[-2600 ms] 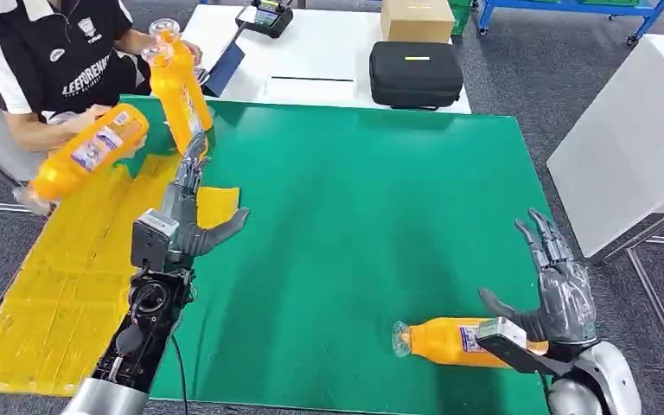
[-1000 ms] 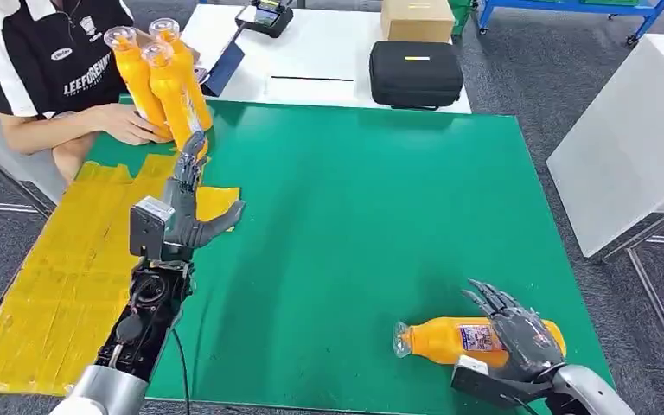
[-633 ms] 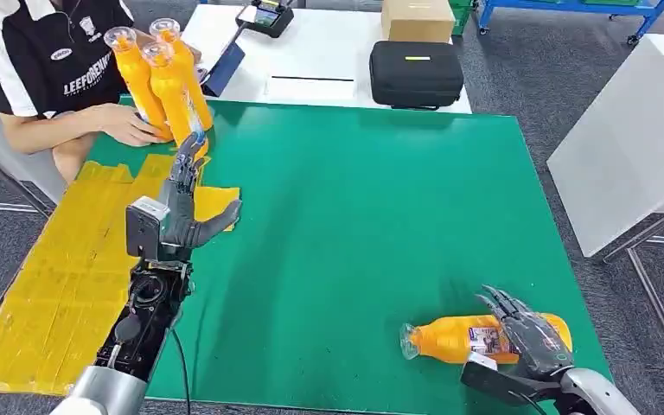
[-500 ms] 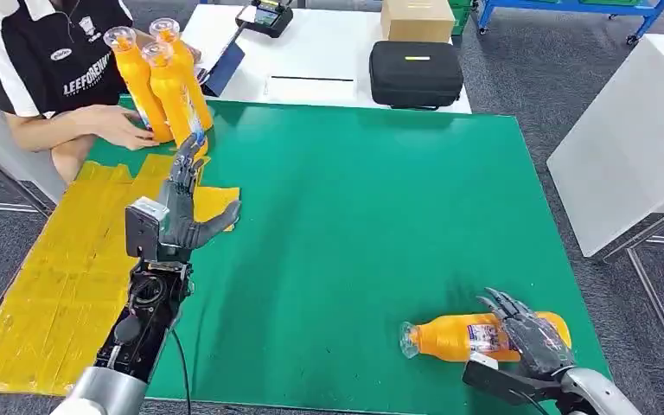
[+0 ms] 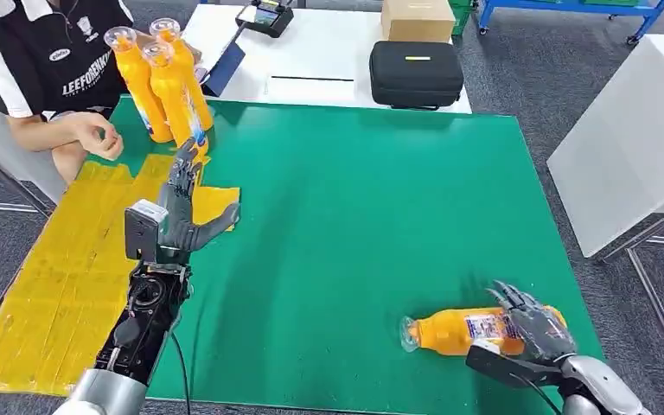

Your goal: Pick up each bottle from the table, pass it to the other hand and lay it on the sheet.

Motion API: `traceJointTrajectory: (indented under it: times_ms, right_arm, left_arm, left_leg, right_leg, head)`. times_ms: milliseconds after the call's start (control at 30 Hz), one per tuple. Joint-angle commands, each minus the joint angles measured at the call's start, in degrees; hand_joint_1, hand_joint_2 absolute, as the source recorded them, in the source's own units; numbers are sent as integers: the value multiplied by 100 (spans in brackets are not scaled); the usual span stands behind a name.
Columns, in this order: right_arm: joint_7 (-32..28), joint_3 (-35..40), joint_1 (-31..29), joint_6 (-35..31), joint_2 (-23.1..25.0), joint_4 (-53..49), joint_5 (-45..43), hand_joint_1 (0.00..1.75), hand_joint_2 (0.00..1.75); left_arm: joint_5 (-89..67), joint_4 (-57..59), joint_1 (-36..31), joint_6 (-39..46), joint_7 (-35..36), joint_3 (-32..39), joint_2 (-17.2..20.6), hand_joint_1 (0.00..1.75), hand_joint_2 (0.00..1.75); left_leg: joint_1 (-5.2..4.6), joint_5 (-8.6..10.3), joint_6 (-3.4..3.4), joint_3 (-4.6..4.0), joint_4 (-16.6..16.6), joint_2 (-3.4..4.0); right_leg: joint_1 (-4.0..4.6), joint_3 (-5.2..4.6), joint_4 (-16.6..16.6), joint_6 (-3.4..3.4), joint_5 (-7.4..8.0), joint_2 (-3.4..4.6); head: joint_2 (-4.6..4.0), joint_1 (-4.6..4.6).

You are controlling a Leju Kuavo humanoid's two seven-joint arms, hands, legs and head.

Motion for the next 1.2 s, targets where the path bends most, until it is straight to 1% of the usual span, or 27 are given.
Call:
traceJointTrajectory:
  times_ms: [33,67,100,133,200,233,267,300,333,400,433,500,533,600,633,667,700,767,833,867,900,1000,1033,1067,1100,1167,1200]
  right_arm:
    - [71,4,-340,-30,237,789,112,0,175]
    - [71,4,-340,-30,237,789,112,0,175]
    - [71,4,-340,-30,237,789,112,0,175]
    - [71,4,-340,-30,237,789,112,19,175]
    - [71,1,-322,-29,238,797,111,19,175]
    - [71,1,-322,-29,238,797,111,159,175]
    - [71,1,-322,-29,238,797,111,161,175]
    - [69,-1,-309,-24,240,791,109,171,175]
    - [69,-1,-309,-24,240,791,109,175,175]
    - [69,-1,-291,-24,247,780,108,175,175]
    - [68,0,-270,-28,257,765,109,175,175]
    - [68,0,-270,-28,257,765,109,175,175]
    - [68,0,-270,-28,257,765,109,175,175]
    - [67,-19,-242,-38,287,687,108,175,175]
    - [59,-42,-252,-110,331,660,117,175,175]
    - [21,-60,-296,-248,404,633,127,175,175]
    - [-50,-66,-390,-471,511,648,157,175,175]
    - [-256,-66,-667,-962,882,633,49,175,175]
    - [-247,48,-841,-1099,1073,702,23,175,175]
    - [-389,65,-913,-1275,1214,738,-135,175,175]
    - [-470,138,-1004,-1489,1483,745,-208,175,175]
    - [-686,313,-1209,-1878,2225,800,-620,175,175]
    - [-611,383,-1257,-1994,2313,831,-720,175,175]
    - [-616,306,-1383,-2274,2474,910,-1085,175,175]
    - [-768,346,-1592,-2241,2599,1099,-1552,175,175]
    - [-759,416,-1663,-2269,2593,1179,-1603,175,175]
    - [-751,435,-1692,-2291,2564,1233,-1632,175,175]
  left_arm:
    - [0,471,-205,-42,19,146,22,0,175]
    - [0,471,-205,-42,19,146,22,0,175]
    - [0,471,-205,-42,19,146,22,0,175]
    - [0,471,-205,-42,19,146,22,0,175]
    - [6,489,-198,-50,19,151,24,0,175]
    - [6,489,-198,-50,19,151,24,0,175]
    - [6,489,-198,-50,19,151,24,0,175]
    - [14,525,-211,-54,19,165,20,0,175]
    - [14,525,-211,-54,19,165,20,0,175]
    - [23,558,-221,-62,19,176,17,0,175]
    - [28,583,-234,-67,19,180,10,0,175]
    - [28,583,-234,-67,19,180,10,0,175]
    - [28,583,-234,-67,19,180,10,0,175]
    - [30,603,-250,-69,19,192,-2,0,175]
    - [25,601,-243,-63,19,200,-2,0,175]
    - [26,586,-228,-54,19,213,1,0,175]
    - [23,556,-200,-39,19,226,4,0,175]
    - [10,452,-99,-60,19,235,18,0,175]
    - [2,394,-30,-98,19,231,2,0,175]
    - [-48,390,-9,-132,19,204,-7,0,175]
    - [-135,399,19,-172,19,128,-36,0,175]
    - [-525,310,82,-265,246,-220,-150,0,175]
    - [-580,264,103,-228,307,-269,-181,0,175]
    - [-698,221,119,-209,429,-382,-185,0,175]
    - [-816,167,120,-257,535,-528,-189,0,175]
    - [-827,156,108,-258,563,-560,-215,0,175]
    - [-829,158,103,-256,570,-569,-214,0,175]
  left_leg:
    - [7,-15,-16,45,-8,13]
    - [7,-7,-10,26,-7,7]
    - [7,-16,-16,48,-7,11]
    - [7,-13,-15,43,-7,9]
    - [7,-7,-10,27,-6,5]
    - [6,-7,-10,28,-6,6]
    - [8,-10,-12,36,-6,7]
    - [6,-7,-9,29,-6,5]
    - [8,-16,-15,49,-7,8]
    - [6,-7,-10,31,-7,3]
    - [8,-15,-15,48,-6,5]
    - [7,-7,-10,28,-5,2]
    - [7,-14,-16,47,-7,3]
    - [7,-6,-10,27,-5,0]
    - [9,-17,-17,50,-5,1]
    - [8,-8,-11,30,-5,2]
    - [9,-17,-17,50,-5,4]
    - [8,-7,-10,27,-6,13]
    - [11,-18,-19,53,-11,46]
    - [10,-11,-15,35,-10,37]
    - [10,-19,-20,49,-10,50]
    - [16,-6,-16,29,-10,36]
    - [20,-5,-16,26,-9,35]
    - [21,-13,-21,42,-10,44]
    - [20,-21,-24,55,-7,59]
    - [16,-5,-13,17,-5,40]
    - [15,-13,-18,37,-5,49]
  right_leg:
    - [10,45,-13,-15,-9,2]
    - [8,28,-12,-10,-3,0]
    - [10,48,-12,-16,-11,0]
    - [9,43,-12,-15,-9,-1]
    - [8,29,-10,-10,-4,-1]
    - [8,30,-10,-10,-4,-1]
    - [10,38,-12,-13,-7,-1]
    - [7,30,-10,-10,-4,-2]
    - [10,50,-12,-17,-12,-3]
    - [8,33,-12,-11,-5,-4]
    - [10,50,-12,-16,-12,-5]
    - [8,30,-10,-11,-5,-4]
    - [9,48,-11,-16,-13,-7]
    - [8,29,-10,-11,-5,-6]
    - [11,52,-10,-17,-16,-9]
    - [9,31,-9,-12,-7,-5]
    - [12,51,-10,-18,-15,-7]
    - [9,25,-11,-11,-1,7]
    - [14,45,-17,-19,-1,35]
    - [12,31,-15,-14,3,26]
    - [13,41,-12,-19,-2,34]
    - [18,24,-17,-15,5,25]
    - [20,23,-17,-15,5,24]
    - [22,35,-16,-20,-1,31]
    - [21,42,-8,-23,-6,43]
    - [17,10,-4,-12,5,30]
    - [16,25,-3,-17,-2,36]
  head:
    - [0,0]
    - [0,2]
    - [0,0]
    - [0,0]
    - [0,0]
    - [0,0]
    - [0,0]
    - [0,2]
    - [0,2]
    - [0,2]
    - [0,2]
    - [0,2]
    - [0,0]
    - [0,0]
    - [0,2]
    - [0,0]
    - [0,2]
    - [0,0]
    - [0,2]
    - [0,2]
    - [0,0]
    - [0,0]
    - [0,4]
    - [0,0]
    - [0,0]
    - [0,0]
    - [0,-2]
